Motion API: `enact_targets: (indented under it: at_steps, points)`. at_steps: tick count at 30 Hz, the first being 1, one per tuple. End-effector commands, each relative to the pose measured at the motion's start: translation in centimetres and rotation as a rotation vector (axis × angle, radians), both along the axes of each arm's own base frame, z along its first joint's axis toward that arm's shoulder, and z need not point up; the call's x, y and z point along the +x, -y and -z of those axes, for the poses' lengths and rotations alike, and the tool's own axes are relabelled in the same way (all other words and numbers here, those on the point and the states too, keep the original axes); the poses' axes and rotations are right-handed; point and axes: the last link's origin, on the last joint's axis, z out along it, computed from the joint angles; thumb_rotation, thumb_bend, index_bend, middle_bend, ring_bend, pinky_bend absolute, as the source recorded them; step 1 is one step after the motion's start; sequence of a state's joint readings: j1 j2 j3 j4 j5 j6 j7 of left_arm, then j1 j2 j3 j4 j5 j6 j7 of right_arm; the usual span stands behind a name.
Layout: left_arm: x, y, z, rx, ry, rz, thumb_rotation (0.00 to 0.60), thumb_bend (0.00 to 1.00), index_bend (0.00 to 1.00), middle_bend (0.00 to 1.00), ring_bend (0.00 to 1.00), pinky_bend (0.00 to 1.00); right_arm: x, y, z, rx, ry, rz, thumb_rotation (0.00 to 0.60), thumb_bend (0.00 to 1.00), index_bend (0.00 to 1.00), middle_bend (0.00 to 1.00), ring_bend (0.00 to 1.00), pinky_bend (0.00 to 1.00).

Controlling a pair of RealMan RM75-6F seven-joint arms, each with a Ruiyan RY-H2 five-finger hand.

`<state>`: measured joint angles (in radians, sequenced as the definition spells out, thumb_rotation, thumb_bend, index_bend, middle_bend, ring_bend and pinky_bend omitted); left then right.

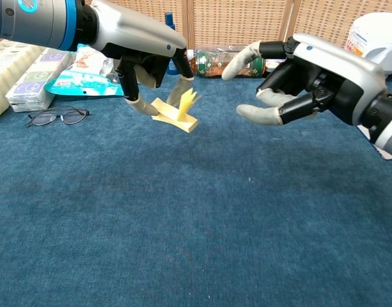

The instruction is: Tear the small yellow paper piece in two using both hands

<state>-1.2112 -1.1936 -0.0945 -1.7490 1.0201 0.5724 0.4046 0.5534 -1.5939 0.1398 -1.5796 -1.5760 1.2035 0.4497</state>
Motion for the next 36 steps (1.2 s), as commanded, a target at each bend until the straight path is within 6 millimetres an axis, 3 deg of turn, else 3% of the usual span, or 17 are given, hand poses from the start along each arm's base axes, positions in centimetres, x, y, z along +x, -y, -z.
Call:
enact_targets:
  at_steps: [1, 36]
  points:
    - [0.1, 0.1, 0.1, -0.004, 0.001, -0.001, 0.600, 0.40, 0.64, 1.00, 1.00, 0.96, 0.3, 0.0, 0.1, 0.005, -0.001, -0.004, 0.600, 0.33, 0.38, 1.00, 1.00, 0.98]
    - [0.5, 0.3, 1.0, -0.025, 0.011, -0.014, 0.600, 0.40, 0.64, 1.00, 1.00, 0.96, 2.1, 0.0, 1.8, 0.029, -0.016, -0.032, 0.600, 0.40, 0.42, 1.00, 1.00, 0.98]
